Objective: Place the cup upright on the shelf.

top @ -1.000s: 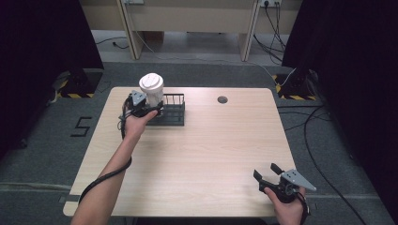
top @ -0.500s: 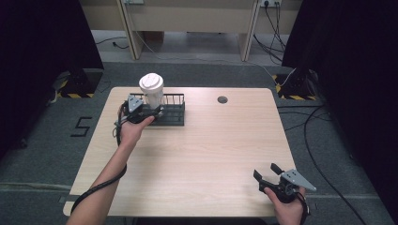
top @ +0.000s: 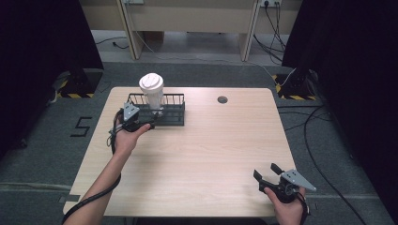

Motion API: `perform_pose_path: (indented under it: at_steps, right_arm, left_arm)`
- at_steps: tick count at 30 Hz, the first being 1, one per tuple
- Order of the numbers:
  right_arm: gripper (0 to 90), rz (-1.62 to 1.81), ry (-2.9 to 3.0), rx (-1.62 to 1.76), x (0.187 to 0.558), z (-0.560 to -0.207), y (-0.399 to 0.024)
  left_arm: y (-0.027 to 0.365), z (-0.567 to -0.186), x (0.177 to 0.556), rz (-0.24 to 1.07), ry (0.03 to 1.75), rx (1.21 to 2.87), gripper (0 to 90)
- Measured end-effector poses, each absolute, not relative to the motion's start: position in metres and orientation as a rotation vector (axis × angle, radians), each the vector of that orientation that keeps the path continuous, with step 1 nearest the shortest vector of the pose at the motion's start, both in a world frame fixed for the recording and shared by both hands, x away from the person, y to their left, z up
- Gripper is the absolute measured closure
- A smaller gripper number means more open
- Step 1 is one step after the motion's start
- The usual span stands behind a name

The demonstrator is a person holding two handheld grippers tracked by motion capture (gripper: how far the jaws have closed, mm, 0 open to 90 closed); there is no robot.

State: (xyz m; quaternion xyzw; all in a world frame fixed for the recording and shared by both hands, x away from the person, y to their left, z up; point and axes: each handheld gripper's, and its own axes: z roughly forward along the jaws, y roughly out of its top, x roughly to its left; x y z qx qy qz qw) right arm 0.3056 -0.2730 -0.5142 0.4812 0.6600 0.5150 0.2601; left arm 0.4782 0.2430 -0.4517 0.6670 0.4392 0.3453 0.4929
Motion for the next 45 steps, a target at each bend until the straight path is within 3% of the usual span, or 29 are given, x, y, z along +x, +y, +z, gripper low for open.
perform_pose_path:
  at_steps: [45]
  right_arm:
    - [18.9, 1.391, 1.781, 1.305, 0.305, -0.514, -0.273]
  left_arm:
    - [0.277, -0.471, 0.399, 0.831, 1.058, 1.609, 14.6]
